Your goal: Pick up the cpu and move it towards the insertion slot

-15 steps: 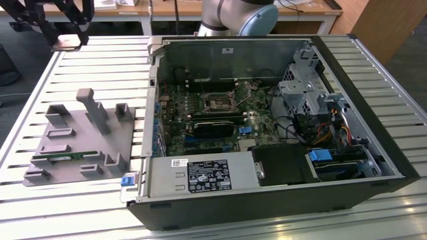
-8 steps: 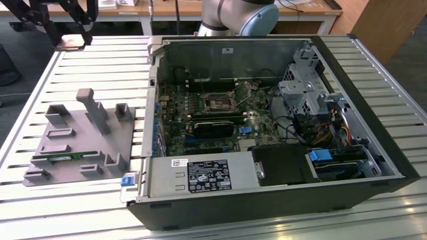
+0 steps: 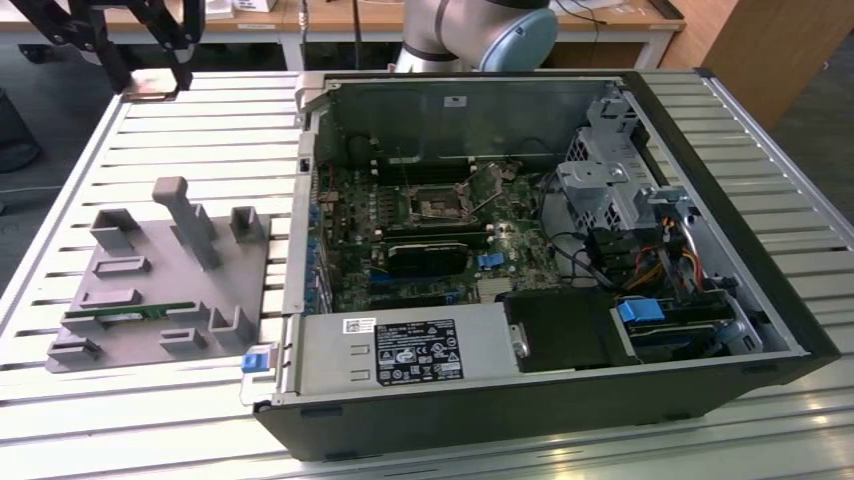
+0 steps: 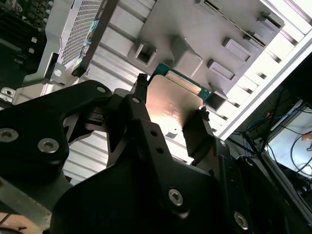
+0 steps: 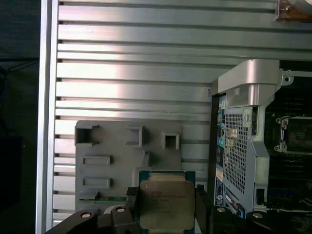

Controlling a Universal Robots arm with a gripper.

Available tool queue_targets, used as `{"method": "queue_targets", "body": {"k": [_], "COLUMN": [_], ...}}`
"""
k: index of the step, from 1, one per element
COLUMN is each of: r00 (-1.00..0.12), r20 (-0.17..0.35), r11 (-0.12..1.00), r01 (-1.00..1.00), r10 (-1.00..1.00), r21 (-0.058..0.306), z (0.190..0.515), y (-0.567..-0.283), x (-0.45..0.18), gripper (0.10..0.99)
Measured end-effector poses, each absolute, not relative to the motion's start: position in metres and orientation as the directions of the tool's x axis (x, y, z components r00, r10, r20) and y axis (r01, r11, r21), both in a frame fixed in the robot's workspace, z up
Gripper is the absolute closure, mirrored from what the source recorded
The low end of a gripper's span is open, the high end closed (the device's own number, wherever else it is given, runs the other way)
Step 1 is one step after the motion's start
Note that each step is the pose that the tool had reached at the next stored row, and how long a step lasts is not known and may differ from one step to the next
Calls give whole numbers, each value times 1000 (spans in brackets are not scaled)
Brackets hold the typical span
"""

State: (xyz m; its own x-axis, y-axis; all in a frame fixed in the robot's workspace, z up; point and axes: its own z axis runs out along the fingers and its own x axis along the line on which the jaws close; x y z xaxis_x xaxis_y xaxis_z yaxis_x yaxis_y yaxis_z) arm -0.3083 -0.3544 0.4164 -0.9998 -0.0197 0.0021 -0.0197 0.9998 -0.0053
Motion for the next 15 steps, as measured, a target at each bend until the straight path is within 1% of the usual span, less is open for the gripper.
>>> {"method": "queue_targets", "body": {"k": [15], "r00": [-1000], "r20": [2], "r11": [1000], "r01": [-20], "r10": [-20], "r21": [-5], "z": [416], "y": [-354], "x": [-296], "gripper": [545]}}
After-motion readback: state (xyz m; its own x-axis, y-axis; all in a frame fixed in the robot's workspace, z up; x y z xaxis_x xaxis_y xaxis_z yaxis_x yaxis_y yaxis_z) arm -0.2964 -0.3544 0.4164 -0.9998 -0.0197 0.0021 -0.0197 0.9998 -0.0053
